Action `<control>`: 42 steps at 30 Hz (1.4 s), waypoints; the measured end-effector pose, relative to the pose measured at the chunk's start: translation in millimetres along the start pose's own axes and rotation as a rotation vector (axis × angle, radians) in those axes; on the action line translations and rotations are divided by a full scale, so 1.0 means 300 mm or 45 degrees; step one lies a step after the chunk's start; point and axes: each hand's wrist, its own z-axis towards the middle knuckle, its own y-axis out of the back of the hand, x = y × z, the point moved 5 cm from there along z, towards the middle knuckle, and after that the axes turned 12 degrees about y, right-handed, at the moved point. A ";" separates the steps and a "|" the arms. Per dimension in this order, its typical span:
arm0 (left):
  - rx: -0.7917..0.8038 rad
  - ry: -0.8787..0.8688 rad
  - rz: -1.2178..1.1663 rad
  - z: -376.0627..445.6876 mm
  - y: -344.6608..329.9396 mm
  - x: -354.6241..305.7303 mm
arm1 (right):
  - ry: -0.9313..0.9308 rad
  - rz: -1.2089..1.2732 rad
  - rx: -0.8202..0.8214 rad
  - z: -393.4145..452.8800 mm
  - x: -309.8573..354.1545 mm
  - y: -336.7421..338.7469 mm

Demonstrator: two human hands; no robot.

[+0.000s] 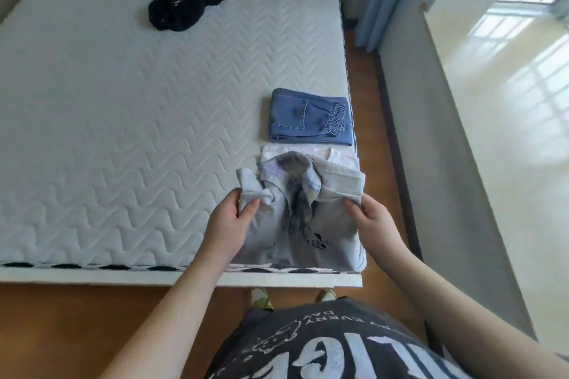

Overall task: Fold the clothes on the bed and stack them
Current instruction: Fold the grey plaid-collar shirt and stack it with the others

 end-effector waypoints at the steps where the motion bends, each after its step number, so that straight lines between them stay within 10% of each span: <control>1: 0.026 -0.002 0.012 0.030 -0.008 0.002 | -0.016 -0.001 -0.029 0.005 -0.018 0.006; 42: 0.039 0.313 0.399 0.968 -0.353 0.239 | -0.237 0.143 -0.012 0.793 -0.727 0.157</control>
